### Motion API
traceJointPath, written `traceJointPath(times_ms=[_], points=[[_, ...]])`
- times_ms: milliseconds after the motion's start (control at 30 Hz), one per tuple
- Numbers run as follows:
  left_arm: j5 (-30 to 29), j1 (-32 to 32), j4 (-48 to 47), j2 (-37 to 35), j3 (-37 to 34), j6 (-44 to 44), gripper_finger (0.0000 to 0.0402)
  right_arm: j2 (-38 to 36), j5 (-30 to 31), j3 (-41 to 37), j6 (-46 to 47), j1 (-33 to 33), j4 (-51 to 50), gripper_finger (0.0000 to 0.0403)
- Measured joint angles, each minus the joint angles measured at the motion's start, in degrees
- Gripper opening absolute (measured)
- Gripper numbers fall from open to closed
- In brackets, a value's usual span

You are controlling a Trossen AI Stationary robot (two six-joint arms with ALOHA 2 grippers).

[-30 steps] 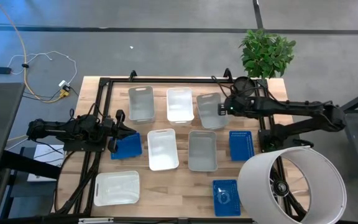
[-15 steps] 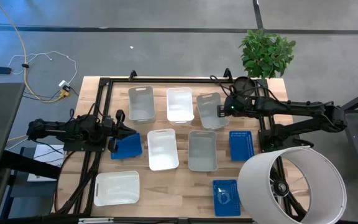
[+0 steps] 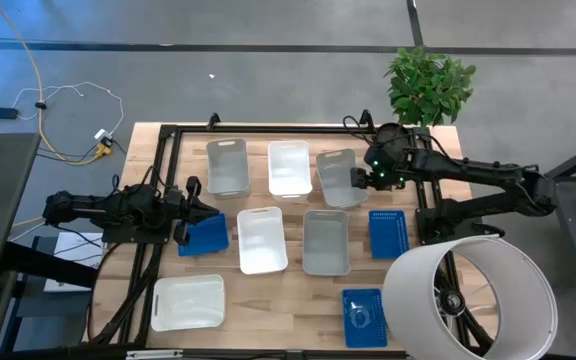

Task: Stack baskets by color
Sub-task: Stack the top right gray bin on top of the other bottom gray bin

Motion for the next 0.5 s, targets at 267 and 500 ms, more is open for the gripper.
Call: traceJointPath(times_ms=[267, 500], points=[[0.0, 0.0, 0.0, 0.0, 0.0, 0.0, 0.0001, 5.1, -4.4, 0.0, -1.5, -2.5, 0.2, 0.024], [0.0, 0.0, 0.0, 0.0, 0.0, 0.0, 0.0001, 10.0, -3.2, 0.0, -2.0, -2.3, -2.8, 0.024]])
